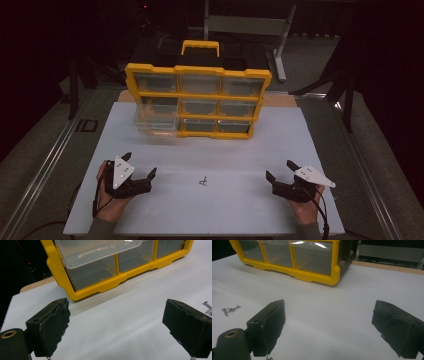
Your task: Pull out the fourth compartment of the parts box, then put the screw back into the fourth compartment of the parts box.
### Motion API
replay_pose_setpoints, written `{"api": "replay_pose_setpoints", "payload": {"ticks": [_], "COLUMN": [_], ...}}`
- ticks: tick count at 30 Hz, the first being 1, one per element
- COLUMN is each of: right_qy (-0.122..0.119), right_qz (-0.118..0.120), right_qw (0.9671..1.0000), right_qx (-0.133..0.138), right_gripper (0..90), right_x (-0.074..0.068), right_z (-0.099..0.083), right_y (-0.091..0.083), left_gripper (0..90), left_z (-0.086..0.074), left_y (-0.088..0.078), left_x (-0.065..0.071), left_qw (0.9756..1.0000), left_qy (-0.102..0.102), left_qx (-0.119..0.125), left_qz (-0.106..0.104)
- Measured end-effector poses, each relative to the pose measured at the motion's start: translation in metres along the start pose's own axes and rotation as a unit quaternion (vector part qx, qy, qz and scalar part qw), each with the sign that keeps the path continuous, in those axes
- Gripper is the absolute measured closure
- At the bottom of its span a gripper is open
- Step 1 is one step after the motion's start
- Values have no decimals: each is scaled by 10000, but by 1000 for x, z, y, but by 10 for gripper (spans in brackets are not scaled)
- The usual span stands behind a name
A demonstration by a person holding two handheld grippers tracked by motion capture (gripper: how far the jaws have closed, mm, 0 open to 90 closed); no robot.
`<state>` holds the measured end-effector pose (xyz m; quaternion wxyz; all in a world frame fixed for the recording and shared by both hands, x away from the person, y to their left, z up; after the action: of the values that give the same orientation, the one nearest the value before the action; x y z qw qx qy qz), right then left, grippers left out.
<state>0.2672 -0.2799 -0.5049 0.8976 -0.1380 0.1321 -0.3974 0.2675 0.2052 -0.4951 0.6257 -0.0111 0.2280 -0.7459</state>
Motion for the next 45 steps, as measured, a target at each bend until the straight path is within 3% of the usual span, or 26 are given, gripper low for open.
{"api": "replay_pose_setpoints", "payload": {"ticks": [8, 13, 22, 28, 31, 45], "right_qy": [-18, -6, -22, 18, 40, 199], "right_qz": [-1, -3, 25, 78, 101, 358], "right_qw": [10000, 10000, 10000, 10000, 9999, 9991], "right_qx": [-18, -2, -38, -40, -46, -77], "right_gripper": [116, 116, 116, 117, 116, 126], "right_x": [0, 1, 0, 0, 0, -5], "right_z": [0, 0, 0, 0, 0, 6], "right_y": [1, 0, 1, 1, 2, 4], "left_gripper": [75, 78, 87, 88, 87, 26], "left_z": [1, 3, 1, 0, 0, -2], "left_y": [-1, -3, -10, -12, -13, -9], "left_x": [-1, -7, -13, -14, -15, -16], "left_qw": [9997, 9980, 9967, 9956, 9939, 9939], "left_qy": [-187, -576, -773, -893, -1055, -1035], "left_qx": [71, 139, 229, 266, 287, 289], "left_qz": [-118, -222, -50, -81, -141, -243]}}
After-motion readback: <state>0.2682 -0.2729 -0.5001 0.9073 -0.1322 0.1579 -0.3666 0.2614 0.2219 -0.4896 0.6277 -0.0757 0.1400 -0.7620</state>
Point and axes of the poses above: each handheld gripper's, and its own axes: y roughly forward along the jaws, z roughly out of its top, x roughly to its right, the point moved 2 cm from there along y, roughly forward along the jaws, and after that the axes turned 15 degrees about z, right-handed, at the moved point
